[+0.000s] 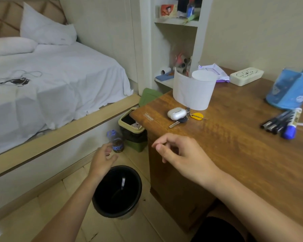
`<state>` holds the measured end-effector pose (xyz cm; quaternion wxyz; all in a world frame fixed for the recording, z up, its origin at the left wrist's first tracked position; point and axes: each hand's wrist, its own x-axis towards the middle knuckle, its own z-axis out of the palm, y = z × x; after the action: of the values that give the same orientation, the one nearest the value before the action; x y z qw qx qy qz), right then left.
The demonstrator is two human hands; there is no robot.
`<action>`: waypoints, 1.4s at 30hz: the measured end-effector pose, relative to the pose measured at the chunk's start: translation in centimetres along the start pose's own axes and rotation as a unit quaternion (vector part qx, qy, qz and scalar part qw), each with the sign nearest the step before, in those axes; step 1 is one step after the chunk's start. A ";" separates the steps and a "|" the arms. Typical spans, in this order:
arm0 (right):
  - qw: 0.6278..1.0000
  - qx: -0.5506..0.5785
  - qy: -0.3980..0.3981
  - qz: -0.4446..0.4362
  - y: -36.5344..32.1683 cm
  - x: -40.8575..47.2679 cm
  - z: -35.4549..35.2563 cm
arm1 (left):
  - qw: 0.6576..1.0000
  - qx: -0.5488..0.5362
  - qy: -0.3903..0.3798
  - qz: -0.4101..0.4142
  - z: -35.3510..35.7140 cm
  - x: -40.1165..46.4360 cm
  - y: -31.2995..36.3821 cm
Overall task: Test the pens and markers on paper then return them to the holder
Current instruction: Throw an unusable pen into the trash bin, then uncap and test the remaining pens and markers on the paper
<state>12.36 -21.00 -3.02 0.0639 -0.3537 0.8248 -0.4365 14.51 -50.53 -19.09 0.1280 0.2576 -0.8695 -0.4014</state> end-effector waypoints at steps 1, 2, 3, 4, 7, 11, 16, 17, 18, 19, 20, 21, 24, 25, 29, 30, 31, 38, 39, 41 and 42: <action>1.000 0.002 0.003 -0.004 -0.1 -0.1 -0.4 | 1.000 -0.013 -0.002 0.019 -0.6 -0.1 1.4; 1.000 0.008 0.006 -0.007 -0.2 -0.3 -0.9 | 0.999 -0.034 -0.007 0.036 -1.2 -0.4 2.7; 1.000 0.015 0.011 -0.010 -0.4 -0.5 -1.6 | 0.997 -0.057 -0.018 0.057 -1.8 -0.9 4.2; 1.000 0.020 0.016 -0.014 -0.5 -0.8 -2.3 | 0.993 -0.075 -0.028 0.085 -2.3 -1.4 5.8; 0.999 -0.003 0.037 -0.016 -0.3 -2.3 -5.7 | 0.978 -0.109 -0.054 0.169 -3.4 -3.0 10.7; 0.996 -0.058 0.072 0.012 0.3 -5.8 -12.6 | 0.945 -0.153 -0.129 0.257 -2.6 -5.7 18.4; 0.976 -0.106 0.165 0.091 3.6 -12.1 -21.3 | 0.879 -0.211 -0.202 0.377 3.1 -10.6 29.9; 0.969 -0.121 0.187 0.108 4.4 -13.6 -22.7 | 0.870 -0.198 -0.225 0.392 4.5 -11.2 32.0; 0.960 -0.138 0.207 0.125 5.3 -15.1 -24.1 | 0.861 -0.184 -0.247 0.406 6.1 -11.5 33.8; 0.951 -0.153 0.226 0.144 6.3 -16.8 -25.3 | 0.852 -0.170 -0.265 0.419 8.0 -11.8 35.6; 0.943 -0.162 0.242 0.164 7.2 -18.5 -26.4 | 0.846 -0.150 -0.276 0.431 10.0 -12.1 37.3; 0.934 -0.169 0.254 0.183 8.1 -20.2 -27.3 | 0.840 -0.133 -0.285 0.441 12.0 -12.4 39.0; 0.909 -0.202 0.277 0.239 10.9 -24.7 -29.3 | 0.821 -0.094 -0.304 0.473 17.8 -13.6 43.1; 0.900 -0.213 0.285 0.253 11.7 -25.9 -29.7 | 0.816 -0.073 -0.302 0.488 19.6 -14.0 44.3; 0.867 -0.246 0.325 0.286 14.0 -29.3 -30.5 | 0.792 0.030 -0.273 0.545 25.1 -15.9 47.2; 0.862 -0.247 0.335 0.290 14.5 -29.8 -30.5 | 0.784 0.057 -0.266 0.557 26.1 -16.3 47.5; 0.858 -0.244 0.344 0.293 14.9 -30.3 -30.5 | 0.775 0.083 -0.259 0.571 26.9 -16.8 47.8; 0.839 -0.302 0.343 0.295 16.3 -30.8 -31.0 | 0.720 0.114 -0.254 0.636 29.6 -17.7 47.7; 0.838 -0.312 0.339 0.294 16.5 -30.8 -31.1 | 0.714 0.114 -0.257 0.641 29.7 -17.7 47.6; 0.836 -0.328 0.324 0.297 16.9 -30.7 -31.1 | 0.706 0.108 -0.262 0.649 29.7 -17.7 47.5; 0.835 -0.337 0.314 0.300 17.1 -30.8 -31.2 | 0.703 0.106 -0.270 0.649 29.8 -17.8 47.3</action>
<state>13.25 25.99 -3.32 -0.1937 0.0677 0.9623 -0.1784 0.23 3.82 -2.46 0.0880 -0.4778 -0.8559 -0.1769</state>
